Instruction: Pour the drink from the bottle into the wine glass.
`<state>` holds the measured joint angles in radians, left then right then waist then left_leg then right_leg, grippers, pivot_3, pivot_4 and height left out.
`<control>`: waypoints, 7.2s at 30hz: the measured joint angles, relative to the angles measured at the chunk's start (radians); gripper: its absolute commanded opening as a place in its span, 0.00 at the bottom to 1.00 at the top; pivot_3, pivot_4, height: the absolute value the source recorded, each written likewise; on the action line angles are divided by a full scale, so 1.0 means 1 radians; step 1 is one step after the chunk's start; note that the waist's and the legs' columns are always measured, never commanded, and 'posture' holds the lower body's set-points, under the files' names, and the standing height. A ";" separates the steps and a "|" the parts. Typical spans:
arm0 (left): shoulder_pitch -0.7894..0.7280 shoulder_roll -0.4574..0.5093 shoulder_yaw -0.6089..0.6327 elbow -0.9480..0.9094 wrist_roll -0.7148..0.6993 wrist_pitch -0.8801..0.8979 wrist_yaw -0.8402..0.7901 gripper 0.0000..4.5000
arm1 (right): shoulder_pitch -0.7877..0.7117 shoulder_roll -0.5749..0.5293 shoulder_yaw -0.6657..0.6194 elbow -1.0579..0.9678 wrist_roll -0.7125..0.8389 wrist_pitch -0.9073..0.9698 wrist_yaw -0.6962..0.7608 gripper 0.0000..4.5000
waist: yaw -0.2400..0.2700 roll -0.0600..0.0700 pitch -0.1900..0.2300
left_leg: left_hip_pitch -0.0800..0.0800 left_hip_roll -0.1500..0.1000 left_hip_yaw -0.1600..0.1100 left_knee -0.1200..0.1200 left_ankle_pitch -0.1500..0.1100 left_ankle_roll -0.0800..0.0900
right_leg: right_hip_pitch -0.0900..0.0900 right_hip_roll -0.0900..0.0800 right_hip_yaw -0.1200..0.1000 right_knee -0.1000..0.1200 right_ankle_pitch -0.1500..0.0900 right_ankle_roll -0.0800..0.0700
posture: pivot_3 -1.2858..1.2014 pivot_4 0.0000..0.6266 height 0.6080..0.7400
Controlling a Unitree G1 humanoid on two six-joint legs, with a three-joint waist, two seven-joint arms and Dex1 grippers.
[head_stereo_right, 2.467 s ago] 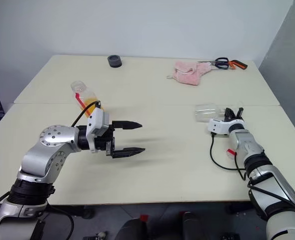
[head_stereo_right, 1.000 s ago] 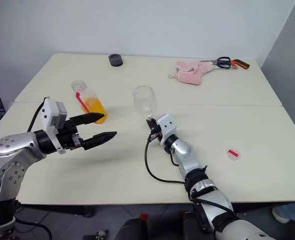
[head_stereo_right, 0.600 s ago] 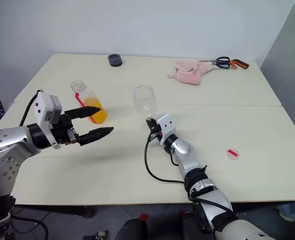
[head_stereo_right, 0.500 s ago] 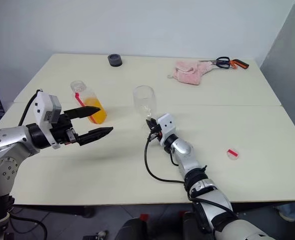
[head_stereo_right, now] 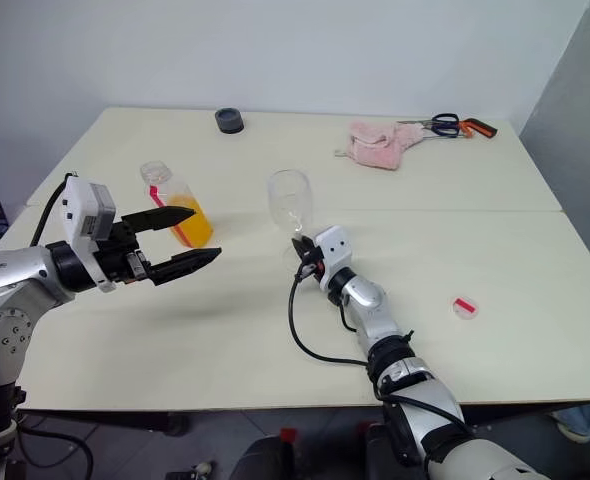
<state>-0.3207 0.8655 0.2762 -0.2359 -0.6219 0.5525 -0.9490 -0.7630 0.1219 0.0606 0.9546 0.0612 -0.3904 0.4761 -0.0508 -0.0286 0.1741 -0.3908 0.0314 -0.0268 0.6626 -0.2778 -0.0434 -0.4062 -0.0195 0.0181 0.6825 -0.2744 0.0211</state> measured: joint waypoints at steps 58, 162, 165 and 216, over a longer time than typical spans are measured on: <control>0.262 -0.185 0.095 0.057 0.166 -0.112 0.310 1.00 | 0.447 -0.324 0.129 -0.956 0.085 0.657 0.264 0.99 | 0.019 0.001 0.001 | 0.000 0.000 -0.005 0.000 0.000 0.000 | 0.000 0.000 -0.001 0.000 0.000 0.000 | 0.52 0.24 1.00; -0.533 -0.248 -0.377 0.713 0.789 -0.819 0.304 0.36 | 0.272 -0.373 0.081 -1.391 0.217 0.965 -0.042 1.00 | 0.021 0.000 0.000 | -0.007 -0.002 -0.003 0.002 0.000 0.000 | -0.004 0.000 -0.003 -0.001 0.000 0.000 | 0.52 0.24 1.00; -0.551 -0.232 -0.392 0.745 0.829 -0.877 0.328 0.36 | 0.272 -0.371 0.081 -1.391 0.233 0.971 -0.038 1.00 | 0.021 0.000 0.000 | -0.008 -0.002 -0.003 0.002 0.000 0.000 | -0.004 0.000 -0.003 -0.001 0.000 0.000 | 0.52 0.24 1.00; -0.707 -0.165 -0.489 0.915 1.189 -1.208 0.645 0.36 | 0.259 -0.352 0.082 -1.385 0.235 1.082 -0.078 1.00 | 0.021 0.000 0.000 | -0.008 -0.002 -0.002 0.002 0.000 0.000 | -0.005 0.000 -0.003 -0.001 0.000 0.000 | 0.52 0.24 1.00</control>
<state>-1.0281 0.7003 -0.2130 0.6789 0.5670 -0.6551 -0.3040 -0.5038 -0.2306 0.1424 -0.4305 0.2961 0.6914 0.3982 -0.0303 -0.0289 0.1741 -0.3987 0.0291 -0.0288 0.6646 -0.2779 -0.0432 -0.4108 -0.0199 0.0148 0.6817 -0.2745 0.0214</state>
